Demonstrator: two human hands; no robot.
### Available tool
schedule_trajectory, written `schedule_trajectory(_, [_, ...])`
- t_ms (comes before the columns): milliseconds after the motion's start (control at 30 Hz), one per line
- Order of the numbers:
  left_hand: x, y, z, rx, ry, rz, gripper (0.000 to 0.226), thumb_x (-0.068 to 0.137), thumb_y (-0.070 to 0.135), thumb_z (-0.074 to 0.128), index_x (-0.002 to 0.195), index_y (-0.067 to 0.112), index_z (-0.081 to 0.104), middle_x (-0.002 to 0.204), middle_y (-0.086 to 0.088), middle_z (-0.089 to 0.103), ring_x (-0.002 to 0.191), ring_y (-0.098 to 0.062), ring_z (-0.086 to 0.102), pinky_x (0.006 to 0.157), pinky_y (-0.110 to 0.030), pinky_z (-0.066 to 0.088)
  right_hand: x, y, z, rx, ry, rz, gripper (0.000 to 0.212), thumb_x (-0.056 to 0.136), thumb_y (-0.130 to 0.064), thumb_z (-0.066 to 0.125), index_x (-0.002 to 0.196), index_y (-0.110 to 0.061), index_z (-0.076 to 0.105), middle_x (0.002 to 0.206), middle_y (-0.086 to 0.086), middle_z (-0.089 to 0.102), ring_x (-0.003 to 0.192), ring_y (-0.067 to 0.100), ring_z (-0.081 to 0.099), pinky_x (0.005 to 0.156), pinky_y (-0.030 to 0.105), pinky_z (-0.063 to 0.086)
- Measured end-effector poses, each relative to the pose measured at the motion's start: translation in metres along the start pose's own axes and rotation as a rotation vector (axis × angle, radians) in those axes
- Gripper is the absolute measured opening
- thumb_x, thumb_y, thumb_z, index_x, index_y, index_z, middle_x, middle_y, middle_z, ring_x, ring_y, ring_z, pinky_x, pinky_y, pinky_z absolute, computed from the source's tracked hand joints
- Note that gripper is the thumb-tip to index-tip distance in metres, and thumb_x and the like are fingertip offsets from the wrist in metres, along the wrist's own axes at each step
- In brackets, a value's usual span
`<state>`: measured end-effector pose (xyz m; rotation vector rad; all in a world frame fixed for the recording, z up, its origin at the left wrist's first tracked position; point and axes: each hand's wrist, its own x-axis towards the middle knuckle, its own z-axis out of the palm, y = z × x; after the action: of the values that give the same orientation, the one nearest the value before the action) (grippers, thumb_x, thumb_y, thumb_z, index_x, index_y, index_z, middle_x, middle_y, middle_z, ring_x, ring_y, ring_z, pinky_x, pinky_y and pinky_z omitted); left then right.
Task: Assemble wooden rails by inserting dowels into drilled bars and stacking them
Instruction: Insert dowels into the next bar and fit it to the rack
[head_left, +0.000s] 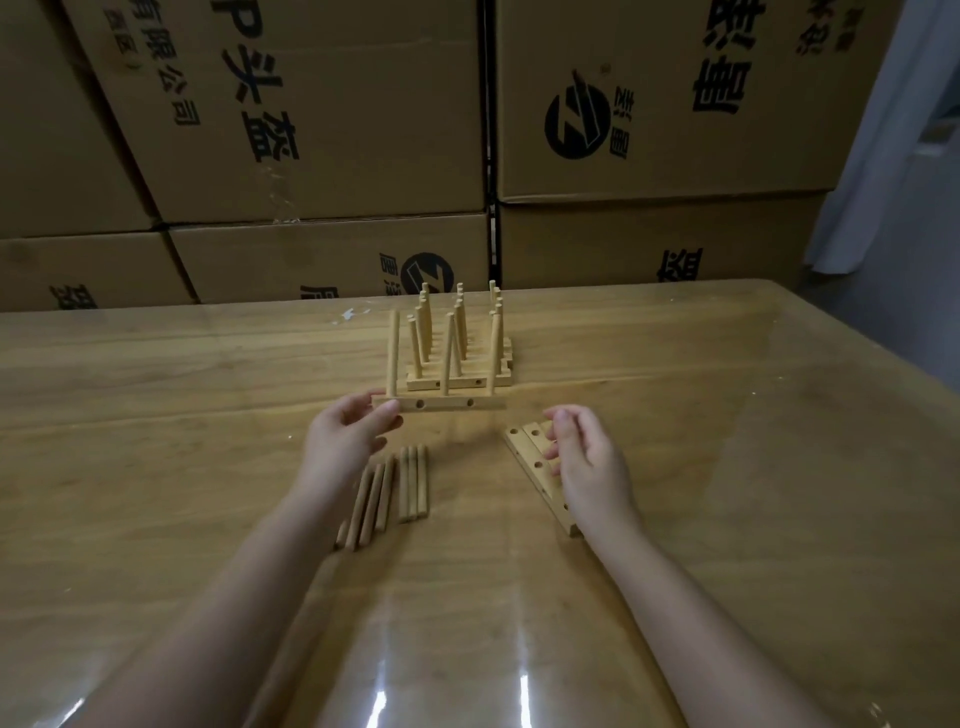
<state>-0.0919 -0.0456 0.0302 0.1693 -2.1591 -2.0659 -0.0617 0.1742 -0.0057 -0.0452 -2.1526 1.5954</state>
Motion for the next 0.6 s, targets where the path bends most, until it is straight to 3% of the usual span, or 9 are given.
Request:
schedule_trajectory(133, [0.029,0.005,0.000,0.076,-0.056,-0.020,0.032,0.090,0.014,0.061,0.123,0.014,0.059,0.109,-0.004,0.067,0.098,-0.013,0.065,0.080,-0.027,0.050,0.001,0.004,0.000,-0.074,-0.022,-0.045,0.022,0.097,-0.024,0.044,0.099,-0.011,0.061,0.088,0.001,0.061,0.082,0.022,0.060,0.075,0.045,0.050])
schedule_trajectory(367, [0.075,-0.018,0.009,0.300,-0.148,-0.055,0.035,0.091,0.016,0.062,0.126,0.015,0.058,0.107,-0.004,0.064,0.092,-0.013,0.062,0.070,-0.023,0.047,0.002,0.007,0.000,-0.146,-0.049,-0.018,0.022,0.096,-0.026,0.045,0.098,-0.012,0.062,0.082,0.000,0.062,0.078,0.021,0.060,0.074,0.044,0.049])
schedule_trajectory(600, [0.110,-0.044,0.014,0.698,-0.128,0.098,0.040,0.090,0.025,0.065,0.127,0.011,0.057,0.115,-0.006,0.062,0.091,-0.009,0.051,0.074,-0.020,0.039,0.002,0.010,0.002,-0.206,-0.063,-0.043,0.021,0.095,-0.031,0.044,0.094,-0.019,0.061,0.076,-0.006,0.061,0.073,0.015,0.059,0.068,0.040,0.049])
